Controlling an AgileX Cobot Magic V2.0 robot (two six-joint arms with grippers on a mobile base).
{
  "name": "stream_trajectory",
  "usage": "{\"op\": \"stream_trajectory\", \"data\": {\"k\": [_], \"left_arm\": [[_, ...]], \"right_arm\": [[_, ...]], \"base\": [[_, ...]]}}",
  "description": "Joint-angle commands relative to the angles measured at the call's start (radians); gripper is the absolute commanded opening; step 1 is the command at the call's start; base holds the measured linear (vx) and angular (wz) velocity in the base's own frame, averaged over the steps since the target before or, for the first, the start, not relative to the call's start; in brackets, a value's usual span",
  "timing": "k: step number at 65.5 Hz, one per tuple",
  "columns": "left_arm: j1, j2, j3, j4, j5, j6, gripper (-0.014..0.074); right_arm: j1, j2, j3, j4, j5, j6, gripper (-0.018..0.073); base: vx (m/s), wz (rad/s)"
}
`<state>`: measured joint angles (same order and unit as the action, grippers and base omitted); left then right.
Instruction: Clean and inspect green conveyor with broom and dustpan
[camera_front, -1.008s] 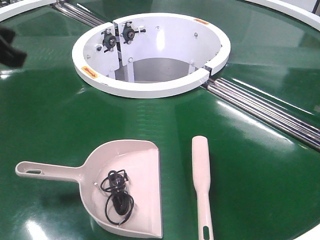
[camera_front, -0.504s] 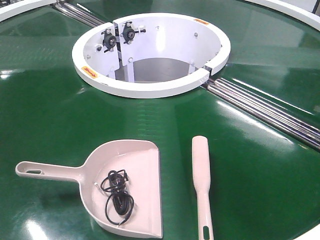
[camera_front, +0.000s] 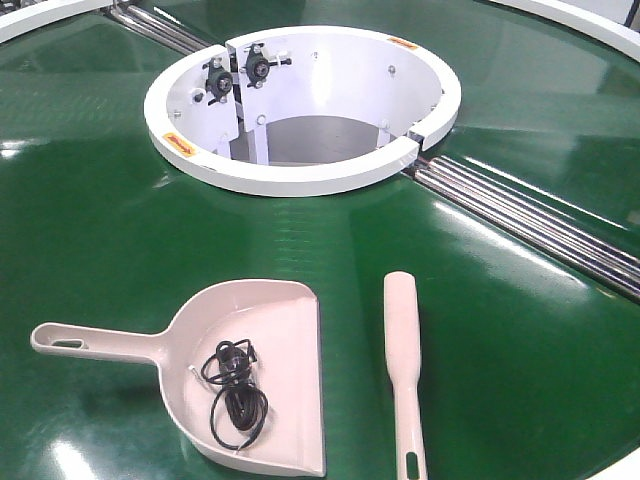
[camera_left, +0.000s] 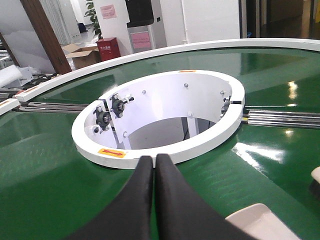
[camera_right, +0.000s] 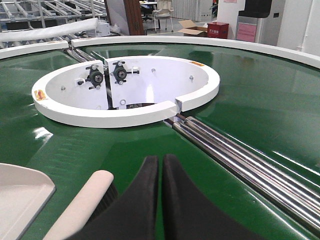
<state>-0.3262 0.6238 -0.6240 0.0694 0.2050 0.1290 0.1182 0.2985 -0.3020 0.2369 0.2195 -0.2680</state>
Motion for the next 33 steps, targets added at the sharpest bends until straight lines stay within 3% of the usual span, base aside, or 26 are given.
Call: {"op": "stream_trajectory", "data": {"k": [1, 17, 26, 33], "left_arm": [[-0.006, -0.004, -0.029, -0.008, -0.079, -0.009, -0.0024], [0.000, -0.004, -0.029, 0.010, -0.079, -0.013, -0.0024], [0.064, -0.012, -0.011, 0.033, -0.094, -0.153, -0.0024], [0.106, -0.055, 0.055, 0.053, -0.125, -0.205, -0.0024]], "right_arm": [[-0.002, 0.009, -0.028, -0.004, -0.075, 0.002, -0.0010], [-0.002, 0.009, -0.028, -0.004, -0.075, 0.002, -0.0010], [-0.002, 0.009, -0.028, -0.004, -0.075, 0.002, -0.0010], [-0.002, 0.009, -0.028, -0.004, -0.075, 0.002, -0.0010]], "base": [[0.00, 0.00], [0.00, 0.00], [0.00, 0.00], [0.00, 0.00]]}}
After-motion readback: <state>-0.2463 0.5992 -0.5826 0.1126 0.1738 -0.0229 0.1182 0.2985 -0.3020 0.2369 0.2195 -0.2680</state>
